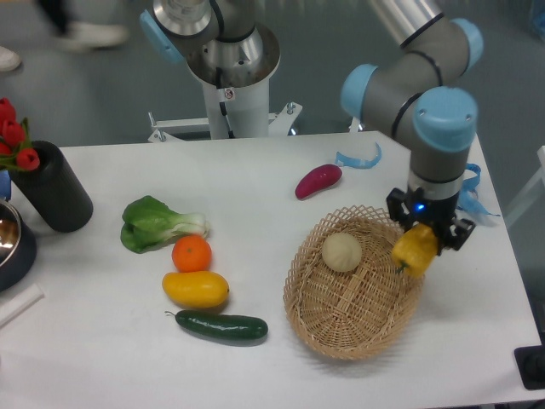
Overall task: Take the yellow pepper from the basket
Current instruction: 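Lift the held yellow pepper up out of the basket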
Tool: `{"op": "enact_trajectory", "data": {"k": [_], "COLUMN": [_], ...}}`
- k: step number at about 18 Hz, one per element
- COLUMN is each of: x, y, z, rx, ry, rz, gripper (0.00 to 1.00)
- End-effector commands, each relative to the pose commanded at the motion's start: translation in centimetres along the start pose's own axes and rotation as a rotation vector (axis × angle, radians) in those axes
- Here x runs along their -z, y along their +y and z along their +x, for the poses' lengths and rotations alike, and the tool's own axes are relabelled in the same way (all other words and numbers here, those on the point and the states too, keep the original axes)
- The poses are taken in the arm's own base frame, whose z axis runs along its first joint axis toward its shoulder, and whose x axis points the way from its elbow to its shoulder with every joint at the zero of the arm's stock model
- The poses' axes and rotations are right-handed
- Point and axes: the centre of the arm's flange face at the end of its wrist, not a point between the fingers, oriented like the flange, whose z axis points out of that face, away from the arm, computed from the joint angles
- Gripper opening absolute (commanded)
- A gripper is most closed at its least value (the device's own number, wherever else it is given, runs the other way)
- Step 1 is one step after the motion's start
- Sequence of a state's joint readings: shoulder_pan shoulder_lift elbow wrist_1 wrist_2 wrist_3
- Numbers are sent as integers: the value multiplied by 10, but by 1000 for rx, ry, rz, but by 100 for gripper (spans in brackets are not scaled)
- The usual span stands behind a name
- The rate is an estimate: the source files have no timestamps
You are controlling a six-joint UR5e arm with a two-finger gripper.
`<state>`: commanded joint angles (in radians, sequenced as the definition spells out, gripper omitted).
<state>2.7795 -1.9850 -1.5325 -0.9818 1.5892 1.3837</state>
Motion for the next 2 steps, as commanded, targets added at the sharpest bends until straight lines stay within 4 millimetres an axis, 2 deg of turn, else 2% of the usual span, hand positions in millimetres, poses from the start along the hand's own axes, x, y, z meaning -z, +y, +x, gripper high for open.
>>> {"op": "enact_trajectory", "data": {"k": [2], "x": [0], "y": [11], "z": [-9], "rx": [17], "ry": [-8], "rz": [-1], "gripper": [30]}}
